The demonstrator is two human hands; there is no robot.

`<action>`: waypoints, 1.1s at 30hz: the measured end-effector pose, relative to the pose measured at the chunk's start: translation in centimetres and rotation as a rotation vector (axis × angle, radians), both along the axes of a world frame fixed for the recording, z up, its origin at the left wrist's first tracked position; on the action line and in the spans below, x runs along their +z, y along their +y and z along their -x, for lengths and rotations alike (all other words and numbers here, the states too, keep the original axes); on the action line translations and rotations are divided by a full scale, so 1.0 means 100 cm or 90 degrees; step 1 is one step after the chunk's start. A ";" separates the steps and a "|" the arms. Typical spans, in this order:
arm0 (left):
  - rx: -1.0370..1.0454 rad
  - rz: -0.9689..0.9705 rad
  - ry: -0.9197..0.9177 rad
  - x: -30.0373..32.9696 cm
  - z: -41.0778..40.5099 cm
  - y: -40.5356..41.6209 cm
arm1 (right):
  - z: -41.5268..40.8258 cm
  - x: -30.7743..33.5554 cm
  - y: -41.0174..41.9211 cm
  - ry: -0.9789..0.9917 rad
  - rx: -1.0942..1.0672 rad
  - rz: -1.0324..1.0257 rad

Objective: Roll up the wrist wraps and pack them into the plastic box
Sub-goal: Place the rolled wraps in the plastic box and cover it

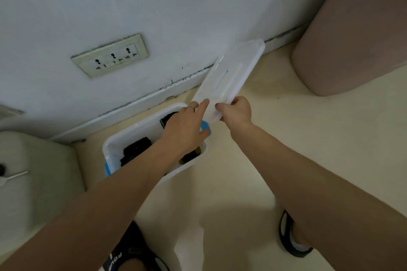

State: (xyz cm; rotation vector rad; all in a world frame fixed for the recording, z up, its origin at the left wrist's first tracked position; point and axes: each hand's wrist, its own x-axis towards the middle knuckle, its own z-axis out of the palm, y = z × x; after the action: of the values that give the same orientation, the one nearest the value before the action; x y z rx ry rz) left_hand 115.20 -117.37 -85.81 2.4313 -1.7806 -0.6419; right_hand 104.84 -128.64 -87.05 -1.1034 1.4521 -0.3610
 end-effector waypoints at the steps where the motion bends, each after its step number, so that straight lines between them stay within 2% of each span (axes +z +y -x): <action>1: 0.000 0.001 -0.002 0.004 0.000 0.005 | 0.000 0.003 0.002 0.012 0.008 -0.002; 4: 0.000 -0.011 -0.025 0.016 -0.002 0.021 | 0.005 0.006 -0.001 0.026 0.017 -0.017; 7: 0.007 -0.051 -0.047 0.020 0.003 0.038 | 0.009 0.005 -0.006 -0.021 -0.023 -0.062; 12: -0.053 -0.241 -0.037 -0.001 0.017 0.064 | 0.012 0.004 -0.005 -0.044 -0.086 -0.104; 15: -0.096 -0.295 -0.071 -0.020 0.034 0.081 | 0.010 -0.003 0.000 -0.026 -0.126 -0.074; 18: -0.135 -0.297 -0.163 -0.031 0.047 0.087 | 0.010 -0.015 0.006 0.027 -0.180 -0.030; 23: -0.171 -0.290 -0.182 -0.028 0.043 0.079 | 0.011 -0.018 0.016 0.010 -0.239 -0.030; 28: -0.175 -0.280 -0.185 -0.029 0.048 0.085 | 0.011 -0.017 0.017 0.028 -0.202 -0.001; 30: -0.179 -0.279 -0.181 -0.030 0.045 0.082 | 0.010 -0.022 0.006 0.048 -0.206 -0.041; 33: -0.201 -0.292 -0.177 -0.028 0.042 0.077 | 0.014 -0.028 -0.003 0.035 -0.238 -0.181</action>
State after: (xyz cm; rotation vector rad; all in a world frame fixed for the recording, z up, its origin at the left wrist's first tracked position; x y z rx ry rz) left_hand 111.02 -109.72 -88.64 2.6461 -2.3928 -0.8562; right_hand 103.44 -128.93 -89.80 -0.6177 1.7019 -0.3731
